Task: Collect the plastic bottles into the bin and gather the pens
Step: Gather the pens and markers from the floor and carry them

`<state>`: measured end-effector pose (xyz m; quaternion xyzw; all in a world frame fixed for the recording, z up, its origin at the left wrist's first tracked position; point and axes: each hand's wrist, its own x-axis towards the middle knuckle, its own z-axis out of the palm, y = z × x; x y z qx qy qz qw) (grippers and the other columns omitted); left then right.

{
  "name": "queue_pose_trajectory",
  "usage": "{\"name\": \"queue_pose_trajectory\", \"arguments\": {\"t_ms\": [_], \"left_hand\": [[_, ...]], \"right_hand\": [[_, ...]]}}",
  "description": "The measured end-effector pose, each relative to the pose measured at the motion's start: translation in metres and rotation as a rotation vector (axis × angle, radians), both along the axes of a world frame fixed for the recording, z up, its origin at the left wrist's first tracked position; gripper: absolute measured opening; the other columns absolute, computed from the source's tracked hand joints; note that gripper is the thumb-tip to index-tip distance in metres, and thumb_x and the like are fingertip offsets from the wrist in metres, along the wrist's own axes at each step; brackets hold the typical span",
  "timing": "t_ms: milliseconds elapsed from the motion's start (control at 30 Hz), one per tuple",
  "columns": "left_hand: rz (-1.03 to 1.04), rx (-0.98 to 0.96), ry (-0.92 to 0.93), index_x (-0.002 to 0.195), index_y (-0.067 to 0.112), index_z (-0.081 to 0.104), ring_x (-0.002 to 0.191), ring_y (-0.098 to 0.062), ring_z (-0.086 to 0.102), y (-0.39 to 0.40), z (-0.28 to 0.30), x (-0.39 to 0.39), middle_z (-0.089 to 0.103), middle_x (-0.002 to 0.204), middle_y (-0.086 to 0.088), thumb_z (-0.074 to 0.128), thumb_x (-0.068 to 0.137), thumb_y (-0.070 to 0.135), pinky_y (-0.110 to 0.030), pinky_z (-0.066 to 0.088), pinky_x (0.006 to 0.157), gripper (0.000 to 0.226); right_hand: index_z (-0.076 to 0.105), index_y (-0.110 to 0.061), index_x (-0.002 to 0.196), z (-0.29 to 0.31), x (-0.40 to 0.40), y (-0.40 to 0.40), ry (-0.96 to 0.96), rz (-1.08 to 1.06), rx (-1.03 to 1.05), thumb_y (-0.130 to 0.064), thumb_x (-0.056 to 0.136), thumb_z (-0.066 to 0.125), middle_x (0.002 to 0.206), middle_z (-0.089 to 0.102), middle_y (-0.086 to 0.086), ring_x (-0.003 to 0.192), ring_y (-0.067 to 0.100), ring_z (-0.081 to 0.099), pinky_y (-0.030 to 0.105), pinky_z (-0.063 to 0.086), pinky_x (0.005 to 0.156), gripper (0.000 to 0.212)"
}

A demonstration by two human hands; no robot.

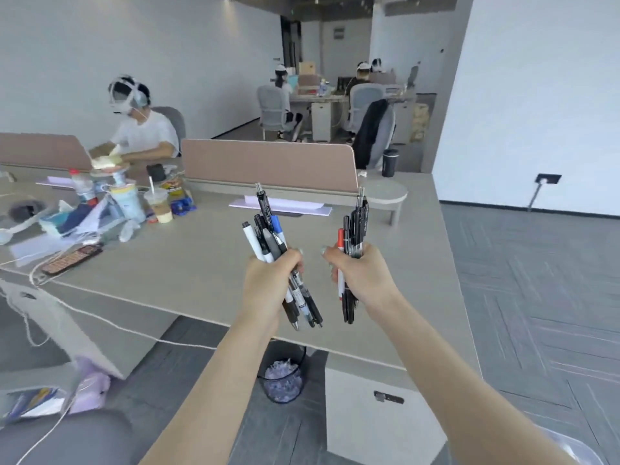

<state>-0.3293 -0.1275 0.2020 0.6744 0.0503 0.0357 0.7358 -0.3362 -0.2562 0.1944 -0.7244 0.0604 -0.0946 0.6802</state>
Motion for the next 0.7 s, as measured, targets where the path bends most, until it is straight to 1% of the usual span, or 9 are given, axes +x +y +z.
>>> {"name": "queue_pose_trajectory", "arguments": {"t_ms": [100, 200, 300, 367, 433, 500, 567, 633, 700], "left_hand": [[-0.065, 0.014, 0.045, 0.066, 0.012, 0.052, 0.059, -0.023, 0.048, -0.011, -0.015, 0.053, 0.051, 0.06, -0.005, 0.059, 0.08, 0.007, -0.029, 0.039, 0.059, 0.016], [-0.131, 0.008, 0.07, 0.076, 0.011, 0.052, 0.054, -0.02, 0.049, -0.027, -0.028, 0.097, 0.052, 0.058, -0.002, 0.061, 0.081, 0.008, -0.027, 0.041, 0.056, 0.01], [-0.197, -0.008, 0.103, 0.076, 0.011, 0.054, 0.052, -0.019, 0.05, -0.049, -0.043, 0.125, 0.054, 0.054, 0.002, 0.062, 0.082, 0.009, -0.029, 0.041, 0.056, 0.01], [-0.239, 0.0, 0.11, 0.073, 0.013, 0.053, 0.049, -0.013, 0.051, -0.065, -0.052, 0.144, 0.054, 0.054, 0.004, 0.062, 0.082, 0.01, -0.025, 0.042, 0.053, 0.013], [-0.259, 0.015, 0.096, 0.071, 0.015, 0.052, 0.047, -0.006, 0.05, -0.083, -0.058, 0.167, 0.053, 0.057, 0.005, 0.064, 0.082, 0.011, -0.016, 0.041, 0.045, 0.017], [-0.264, 0.026, 0.083, 0.071, 0.015, 0.05, 0.043, -0.001, 0.048, -0.102, -0.066, 0.191, 0.05, 0.056, 0.007, 0.066, 0.082, 0.014, -0.012, 0.039, 0.042, 0.02], [-0.271, 0.04, 0.092, 0.069, 0.017, 0.047, 0.041, 0.001, 0.045, -0.119, -0.074, 0.212, 0.046, 0.052, 0.01, 0.067, 0.082, 0.015, -0.014, 0.04, 0.045, 0.024], [-0.285, 0.05, 0.096, 0.071, 0.015, 0.047, 0.04, 0.001, 0.044, -0.139, -0.084, 0.233, 0.044, 0.054, 0.007, 0.067, 0.083, 0.013, -0.012, 0.039, 0.044, 0.023], [-0.295, 0.06, 0.097, 0.075, 0.01, 0.048, 0.038, 0.001, 0.042, -0.157, -0.096, 0.254, 0.041, 0.057, 0.003, 0.066, 0.084, 0.011, -0.01, 0.036, 0.04, 0.02]], "right_hand": [[0.048, -0.012, 0.054, -0.014, 0.037, -0.014, 0.048, -0.148, 0.042, -0.019, 0.083, 0.064, 0.045, 0.046, -0.001, 0.045, 0.017, 0.04, 0.026, 0.035, 0.052, 0.034], [0.05, -0.012, 0.057, -0.029, 0.064, -0.033, 0.071, -0.282, 0.087, -0.017, 0.085, 0.062, 0.044, 0.048, -0.005, 0.044, 0.013, 0.043, 0.021, 0.037, 0.048, 0.031], [0.054, -0.005, 0.061, -0.043, 0.08, -0.053, 0.094, -0.401, 0.109, -0.015, 0.088, 0.059, 0.039, 0.049, -0.007, 0.038, 0.005, 0.043, 0.013, 0.035, 0.041, 0.03], [0.052, -0.007, 0.053, -0.055, 0.093, -0.067, 0.108, -0.441, 0.132, -0.015, 0.089, 0.056, 0.034, 0.045, -0.005, 0.039, 0.012, 0.039, 0.018, 0.03, 0.041, 0.037], [0.05, -0.011, 0.046, -0.066, 0.11, -0.082, 0.121, -0.484, 0.179, -0.013, 0.088, 0.054, 0.04, 0.047, -0.001, 0.047, 0.02, 0.038, 0.024, 0.027, 0.046, 0.043], [0.049, -0.013, 0.042, -0.079, 0.132, -0.1, 0.158, -0.515, 0.195, -0.013, 0.088, 0.054, 0.045, 0.048, 0.001, 0.048, 0.018, 0.041, 0.024, 0.03, 0.047, 0.046], [0.049, -0.011, 0.049, -0.09, 0.155, -0.117, 0.216, -0.512, 0.183, -0.015, 0.089, 0.054, 0.049, 0.048, 0.001, 0.046, 0.012, 0.042, 0.019, 0.032, 0.043, 0.041], [0.052, -0.011, 0.058, -0.102, 0.183, -0.133, 0.239, -0.493, 0.199, -0.016, 0.091, 0.054, 0.052, 0.05, 0.0, 0.044, 0.003, 0.047, 0.013, 0.033, 0.041, 0.033], [0.056, -0.01, 0.066, -0.114, 0.211, -0.144, 0.252, -0.474, 0.223, -0.017, 0.092, 0.053, 0.053, 0.054, -0.001, 0.044, -0.004, 0.05, 0.015, 0.038, 0.047, 0.028]]}}
